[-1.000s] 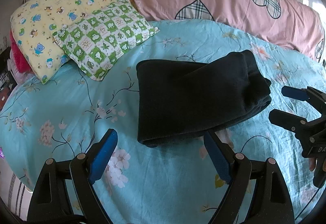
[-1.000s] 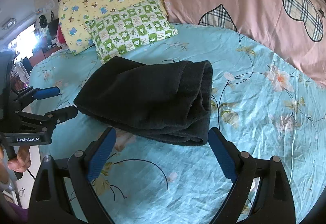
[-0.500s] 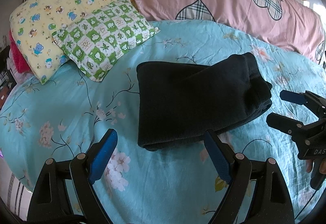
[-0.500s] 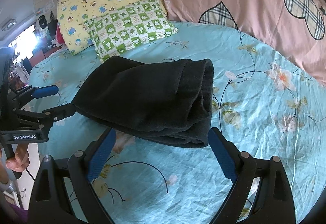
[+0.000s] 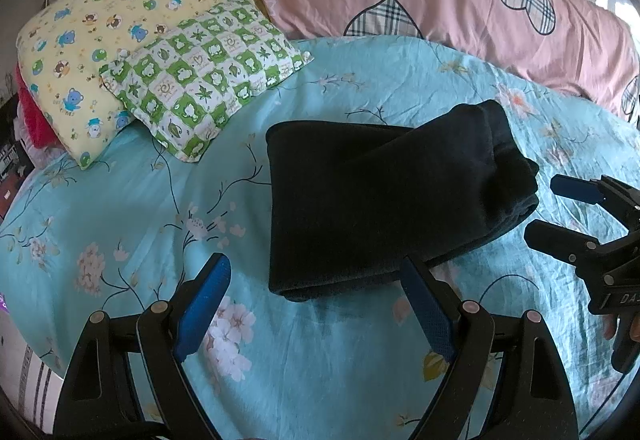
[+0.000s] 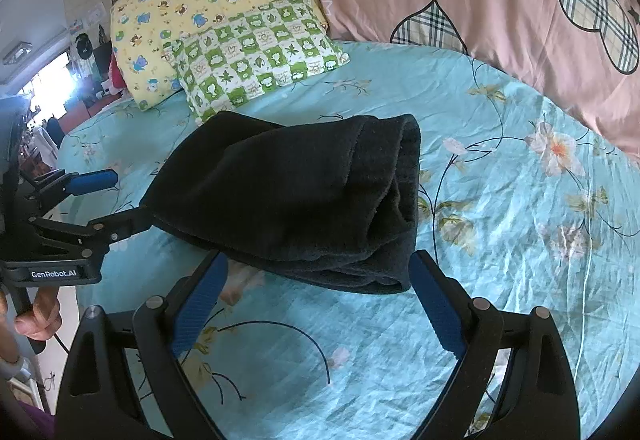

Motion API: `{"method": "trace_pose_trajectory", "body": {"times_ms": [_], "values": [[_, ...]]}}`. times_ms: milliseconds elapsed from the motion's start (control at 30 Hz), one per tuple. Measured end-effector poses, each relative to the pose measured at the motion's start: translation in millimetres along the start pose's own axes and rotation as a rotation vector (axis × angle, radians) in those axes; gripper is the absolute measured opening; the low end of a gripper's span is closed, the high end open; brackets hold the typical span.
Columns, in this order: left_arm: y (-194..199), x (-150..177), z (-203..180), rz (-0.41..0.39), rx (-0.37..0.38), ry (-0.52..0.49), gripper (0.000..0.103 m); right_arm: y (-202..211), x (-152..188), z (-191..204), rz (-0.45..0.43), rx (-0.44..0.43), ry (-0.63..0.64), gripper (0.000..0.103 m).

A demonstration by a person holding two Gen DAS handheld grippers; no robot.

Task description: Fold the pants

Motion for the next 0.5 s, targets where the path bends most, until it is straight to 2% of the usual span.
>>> {"method": "trace_pose_trajectory", "body": {"times_ms": [500], "values": [[1.9, -10.1, 3.7, -0.009, 0.0, 0.002, 0.087, -1.3, -8.5, 4.0, -0.012, -0.003, 0.005, 0.092]]}}
Point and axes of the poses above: each gripper's, at about its wrist camera, not at the fingertips, and y roughly against the way its jaws point, z to its left, x to its underside, the point moved 10 cm from there along -y, roughly the way its jaws point, and after that the axes turned 3 degrees about -y, right-handed, at the moved point
